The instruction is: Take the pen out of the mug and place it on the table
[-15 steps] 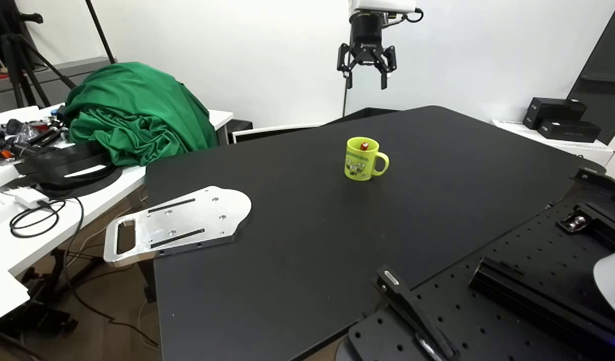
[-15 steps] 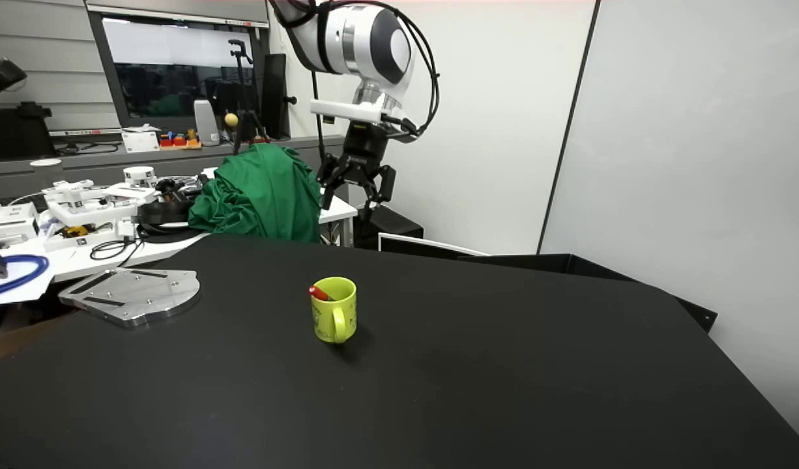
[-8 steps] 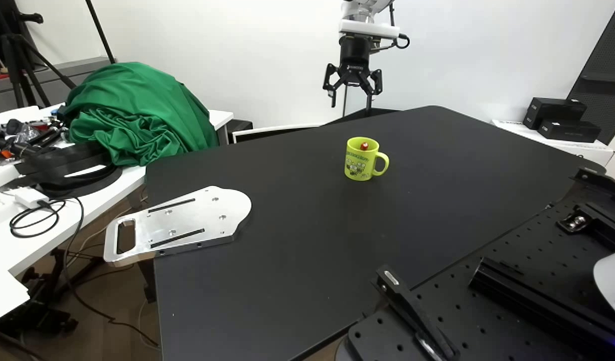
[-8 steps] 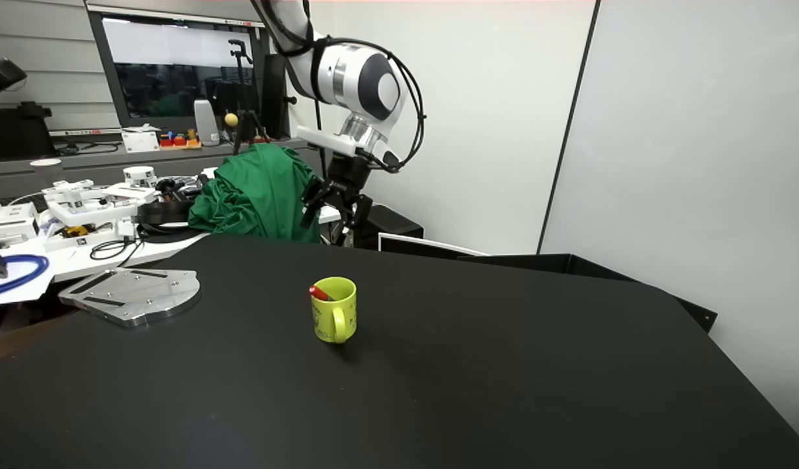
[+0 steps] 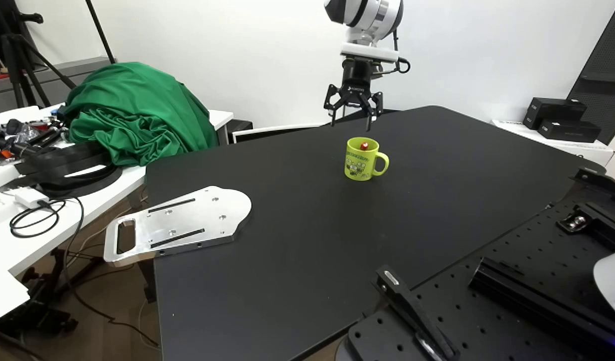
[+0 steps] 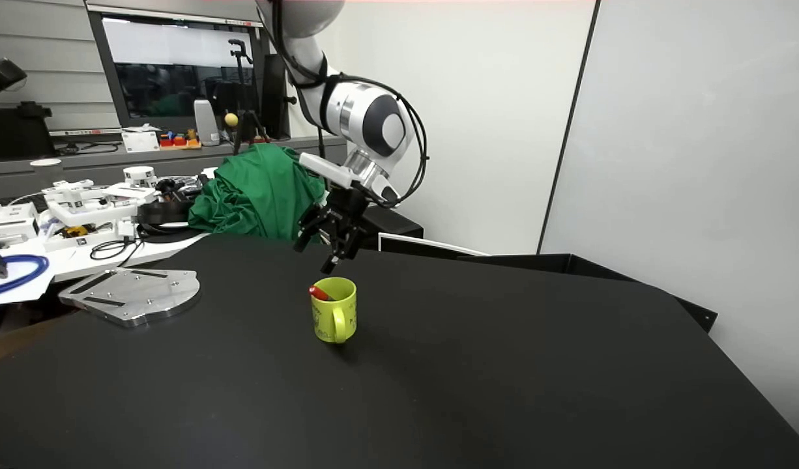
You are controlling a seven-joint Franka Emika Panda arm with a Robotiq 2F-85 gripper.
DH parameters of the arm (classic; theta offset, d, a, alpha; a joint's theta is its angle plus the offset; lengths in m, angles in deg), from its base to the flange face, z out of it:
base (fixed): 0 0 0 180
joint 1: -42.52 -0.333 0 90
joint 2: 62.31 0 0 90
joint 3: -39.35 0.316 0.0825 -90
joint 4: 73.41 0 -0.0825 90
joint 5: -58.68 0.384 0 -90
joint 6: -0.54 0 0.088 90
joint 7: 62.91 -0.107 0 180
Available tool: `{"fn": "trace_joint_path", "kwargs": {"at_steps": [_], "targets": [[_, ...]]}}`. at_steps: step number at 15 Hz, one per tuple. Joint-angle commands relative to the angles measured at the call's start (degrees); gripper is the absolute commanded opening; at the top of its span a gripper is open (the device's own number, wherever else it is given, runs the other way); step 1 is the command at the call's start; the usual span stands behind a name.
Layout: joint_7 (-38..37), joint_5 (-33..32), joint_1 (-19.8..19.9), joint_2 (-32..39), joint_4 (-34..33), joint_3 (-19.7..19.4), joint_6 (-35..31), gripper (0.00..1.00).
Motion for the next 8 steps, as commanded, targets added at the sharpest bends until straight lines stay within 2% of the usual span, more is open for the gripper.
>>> {"fn": "trace_joint_path", "kwargs": {"at_steps": [1,8], "targets": [[-0.5,1.7,2.1,0.7,-0.1,0.5,1.1,1.0],[0.0,3.9,4.2,1.0,1.1,0.4,3.4,1.0]]}}
